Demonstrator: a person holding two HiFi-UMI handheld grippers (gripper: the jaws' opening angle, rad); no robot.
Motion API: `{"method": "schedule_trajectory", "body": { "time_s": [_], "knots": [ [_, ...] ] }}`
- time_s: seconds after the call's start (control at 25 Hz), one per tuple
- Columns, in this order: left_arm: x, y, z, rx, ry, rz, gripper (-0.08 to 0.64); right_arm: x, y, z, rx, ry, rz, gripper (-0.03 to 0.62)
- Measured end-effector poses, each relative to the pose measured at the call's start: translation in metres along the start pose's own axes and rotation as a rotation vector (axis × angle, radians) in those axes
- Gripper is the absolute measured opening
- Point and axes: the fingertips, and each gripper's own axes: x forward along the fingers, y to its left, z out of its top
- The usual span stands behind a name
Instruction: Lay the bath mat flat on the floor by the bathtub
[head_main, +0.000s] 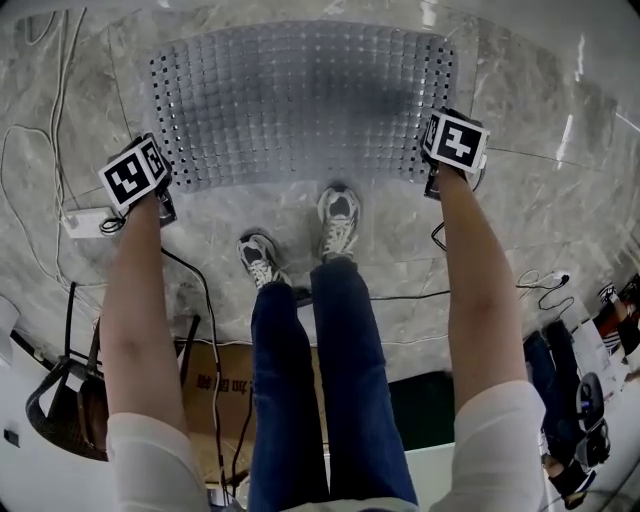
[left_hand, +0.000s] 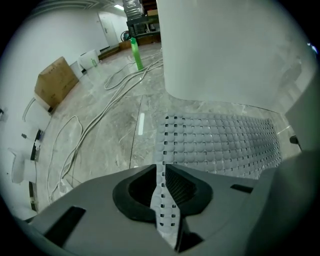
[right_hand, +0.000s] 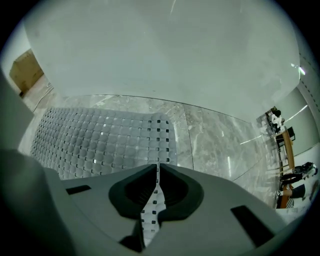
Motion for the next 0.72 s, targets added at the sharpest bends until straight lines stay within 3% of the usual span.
{"method": "schedule_trajectory", "body": {
  "time_s": [0.72],
  "knots": [
    [-0.048,-0.028,0.01,-0.018,-0.026,-0.104,0.041,-0.042,-0.002,0.004,0.038,0.008,0.037,0.031]
  ]
}}
